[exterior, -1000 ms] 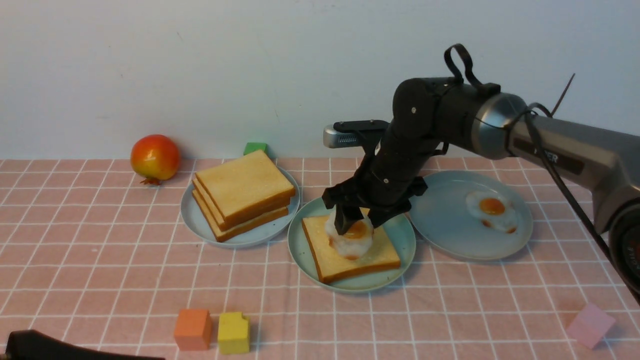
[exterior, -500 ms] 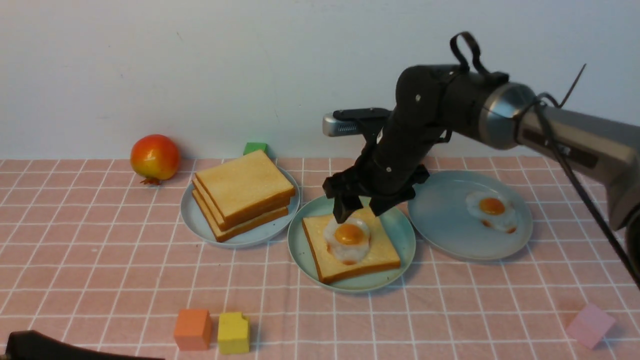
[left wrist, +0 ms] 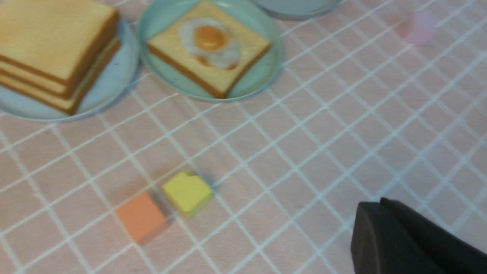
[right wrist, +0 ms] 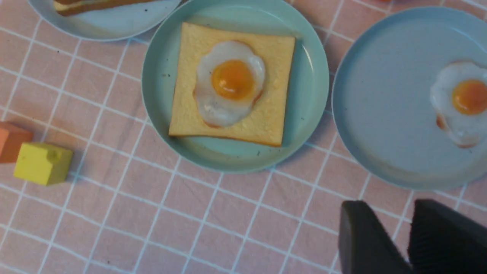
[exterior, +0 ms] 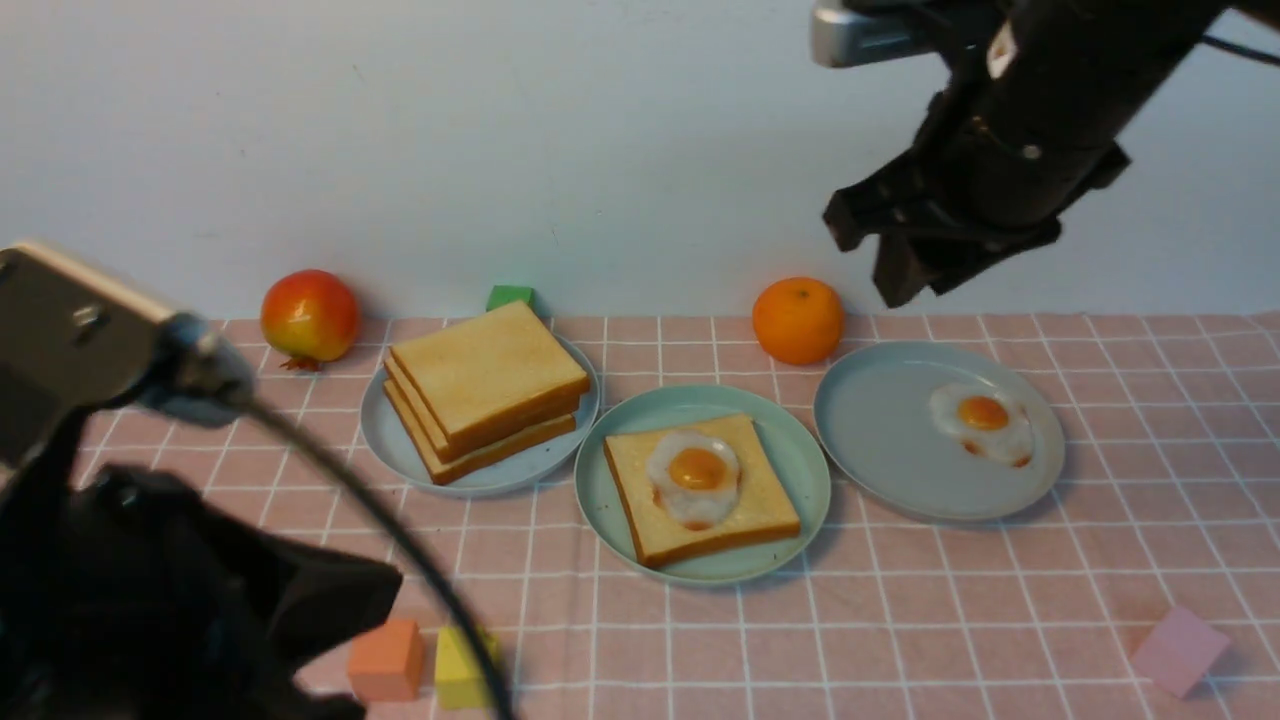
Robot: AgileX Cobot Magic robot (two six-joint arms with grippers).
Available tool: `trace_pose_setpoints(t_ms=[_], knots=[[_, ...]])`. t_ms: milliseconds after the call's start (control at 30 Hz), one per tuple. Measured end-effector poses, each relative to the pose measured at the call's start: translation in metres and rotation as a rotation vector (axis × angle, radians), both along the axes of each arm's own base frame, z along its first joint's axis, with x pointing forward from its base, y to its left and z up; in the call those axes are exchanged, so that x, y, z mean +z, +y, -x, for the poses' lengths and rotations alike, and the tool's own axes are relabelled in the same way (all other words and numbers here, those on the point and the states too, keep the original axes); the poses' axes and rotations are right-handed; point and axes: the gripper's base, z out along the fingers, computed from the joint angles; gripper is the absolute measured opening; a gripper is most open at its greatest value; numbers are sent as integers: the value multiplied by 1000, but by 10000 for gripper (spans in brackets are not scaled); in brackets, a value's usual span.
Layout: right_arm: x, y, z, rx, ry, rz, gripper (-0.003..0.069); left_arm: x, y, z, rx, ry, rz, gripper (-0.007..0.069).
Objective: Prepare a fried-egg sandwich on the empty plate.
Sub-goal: Use the left arm to grab a slice of bread
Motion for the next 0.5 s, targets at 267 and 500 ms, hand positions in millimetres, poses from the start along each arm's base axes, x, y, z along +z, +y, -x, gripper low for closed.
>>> trace_pose_setpoints(t_ms=[267, 500], knots=[[6, -55, 126, 6, 6, -60, -6, -37, -4, -116, 77, 241, -141, 12], [0, -69, 171, 43, 4, -137, 1, -52, -1, -180, 18, 270, -93, 12]])
